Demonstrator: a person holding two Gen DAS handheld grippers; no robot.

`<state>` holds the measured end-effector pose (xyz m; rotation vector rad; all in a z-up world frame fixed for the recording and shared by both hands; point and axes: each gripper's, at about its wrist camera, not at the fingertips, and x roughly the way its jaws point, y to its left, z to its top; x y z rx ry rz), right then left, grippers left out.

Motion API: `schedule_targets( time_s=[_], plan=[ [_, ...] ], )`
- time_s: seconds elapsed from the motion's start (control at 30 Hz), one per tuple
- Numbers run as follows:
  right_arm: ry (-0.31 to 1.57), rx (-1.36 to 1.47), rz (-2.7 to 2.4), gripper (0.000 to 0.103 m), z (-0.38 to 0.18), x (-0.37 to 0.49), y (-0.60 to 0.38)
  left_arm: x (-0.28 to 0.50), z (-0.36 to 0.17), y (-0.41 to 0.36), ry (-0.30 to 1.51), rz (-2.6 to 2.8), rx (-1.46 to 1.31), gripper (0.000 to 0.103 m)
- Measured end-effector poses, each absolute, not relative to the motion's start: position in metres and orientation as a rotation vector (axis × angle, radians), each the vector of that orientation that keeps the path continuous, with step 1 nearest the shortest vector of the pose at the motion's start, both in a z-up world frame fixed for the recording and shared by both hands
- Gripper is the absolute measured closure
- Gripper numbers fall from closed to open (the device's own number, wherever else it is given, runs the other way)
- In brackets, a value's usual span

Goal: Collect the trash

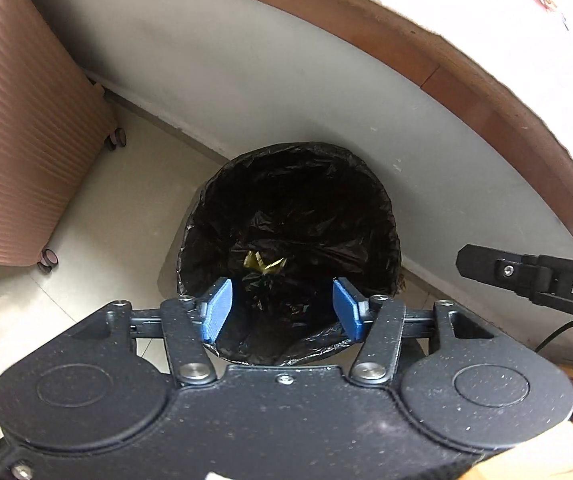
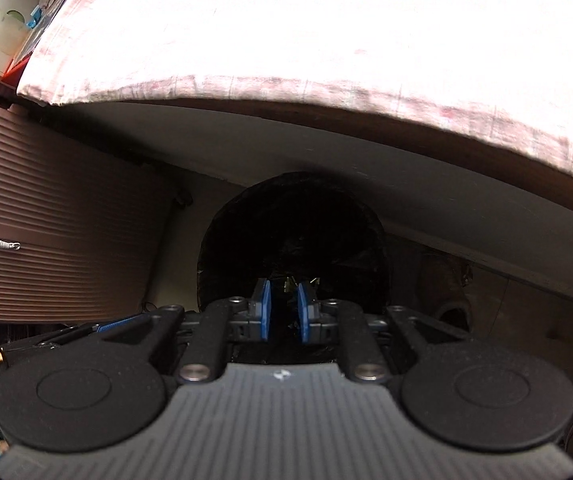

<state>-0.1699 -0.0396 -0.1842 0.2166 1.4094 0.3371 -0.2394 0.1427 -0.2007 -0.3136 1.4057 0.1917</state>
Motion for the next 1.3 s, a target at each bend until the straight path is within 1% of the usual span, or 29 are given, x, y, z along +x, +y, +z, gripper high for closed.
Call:
schedule_targets(
  time_s=[0.03,0.07,0.1,0.2,0.37,0.43,0.6,0.77,0.9,0.93,1.03,1.13,1.23,1.3],
  plan=[
    [1.406,0.216,0.337,0.073,-0.184,-0.17,-0.039,-0.24,-0.2,0.143,1.399,0.189,-0.314,0.046],
    [1.399,0.212,0.335,0.065,-0.184,-0.172,-0.04,-0.241,-0.199,0.141,1.387,0.187,-0.313,0.045],
    [1.391,0.209,0.334,0.061,-0.184,-0.173,-0.039,-0.242,-0.199,0.14,1.375,0.186,-0.312,0.044],
    [1.359,0.209,0.32,0.056,-0.183,-0.179,-0.042,-0.243,-0.201,0.138,1.339,0.19,-0.31,0.039],
    [1.332,0.214,0.281,0.052,-0.191,-0.184,-0.059,-0.246,-0.212,0.131,1.29,0.214,-0.326,0.036],
    [1.327,0.212,0.275,0.051,-0.198,-0.188,-0.071,-0.25,-0.218,0.127,1.262,0.236,-0.338,0.033],
    [1.303,0.166,0.237,0.05,-0.23,-0.201,-0.108,-0.266,-0.242,0.112,1.199,0.314,-0.371,0.031],
    [1.354,0.116,0.15,0.05,-0.3,-0.212,-0.153,-0.287,-0.276,0.091,1.171,0.381,-0.371,0.031],
    [1.385,0.182,0.004,0.049,-0.37,-0.219,-0.197,-0.294,-0.304,0.079,1.146,0.373,-0.373,0.03],
    [1.39,0.2,-0.028,0.047,-0.391,-0.219,-0.207,-0.296,-0.314,0.076,1.13,0.373,-0.364,0.03],
    [1.417,0.196,-0.111,0.047,-0.471,-0.217,-0.233,-0.301,-0.331,0.067,1.063,0.385,-0.335,0.032],
    [1.422,0.14,-0.139,0.047,-0.553,-0.211,-0.244,-0.313,-0.343,0.059,0.937,0.365,-0.34,0.027],
    [1.406,0.063,-0.136,0.046,-0.624,-0.213,-0.245,-0.322,-0.355,0.052,0.865,0.336,-0.338,0.026],
    [1.395,0.033,-0.127,0.041,-0.663,-0.21,-0.245,-0.326,-0.362,0.048,0.845,0.321,-0.343,0.026]
  ],
)
